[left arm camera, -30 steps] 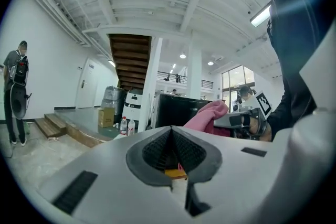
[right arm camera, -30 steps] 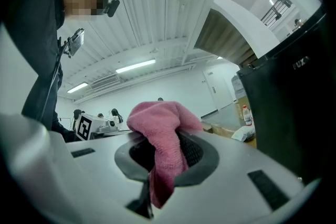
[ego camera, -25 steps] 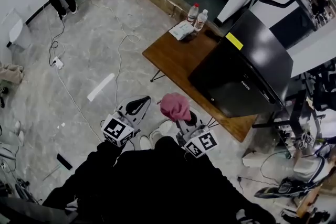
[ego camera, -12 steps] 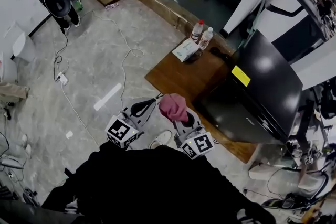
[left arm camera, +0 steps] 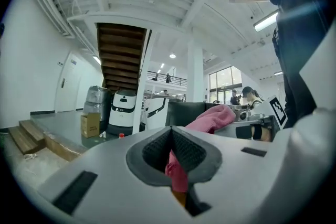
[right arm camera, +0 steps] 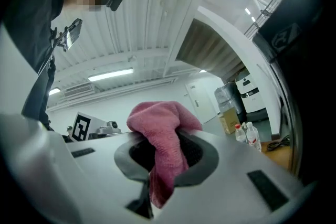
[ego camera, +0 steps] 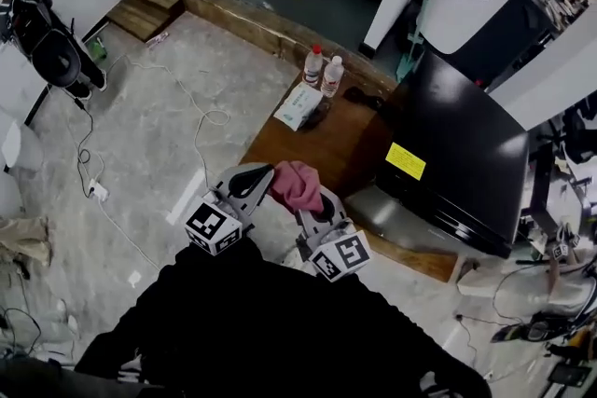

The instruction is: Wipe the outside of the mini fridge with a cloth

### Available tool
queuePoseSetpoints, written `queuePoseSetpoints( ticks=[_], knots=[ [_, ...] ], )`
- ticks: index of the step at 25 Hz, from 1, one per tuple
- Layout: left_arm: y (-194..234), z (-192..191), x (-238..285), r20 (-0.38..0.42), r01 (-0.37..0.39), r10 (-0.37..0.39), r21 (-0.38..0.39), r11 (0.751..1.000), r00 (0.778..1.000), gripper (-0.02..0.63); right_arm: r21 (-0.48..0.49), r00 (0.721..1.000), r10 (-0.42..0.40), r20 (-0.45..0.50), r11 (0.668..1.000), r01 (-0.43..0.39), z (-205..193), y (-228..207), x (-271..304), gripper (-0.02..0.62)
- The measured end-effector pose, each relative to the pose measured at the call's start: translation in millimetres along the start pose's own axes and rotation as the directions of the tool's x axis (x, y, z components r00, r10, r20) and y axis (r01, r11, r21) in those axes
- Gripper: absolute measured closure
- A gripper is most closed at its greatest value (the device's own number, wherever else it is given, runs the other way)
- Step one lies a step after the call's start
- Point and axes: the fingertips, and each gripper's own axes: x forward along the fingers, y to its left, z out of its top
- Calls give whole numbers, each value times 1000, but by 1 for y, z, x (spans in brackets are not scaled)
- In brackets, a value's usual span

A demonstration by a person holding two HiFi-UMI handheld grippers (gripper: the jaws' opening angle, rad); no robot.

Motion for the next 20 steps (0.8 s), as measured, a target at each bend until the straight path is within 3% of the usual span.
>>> queuePoseSetpoints(
  ticks=[5,10,15,20],
  knots=[
    [58,9,57,11,124,-125,33,992,992,600,87,984,-156,85,985,149,10,-47,44,537],
    [103,25,120,24,310,-312,62,949,950,600,133,906,-374,198,926,353,30,-109,84,537],
    [137,33,171,6,508,-509,54,860,861,600,262,741,-604,295,797,545,50,-170,112,537],
    [161,61,220,-1,616,-618,82,784,786,600,410,547,-737,398,676,613,95,-224,124,537]
  ],
)
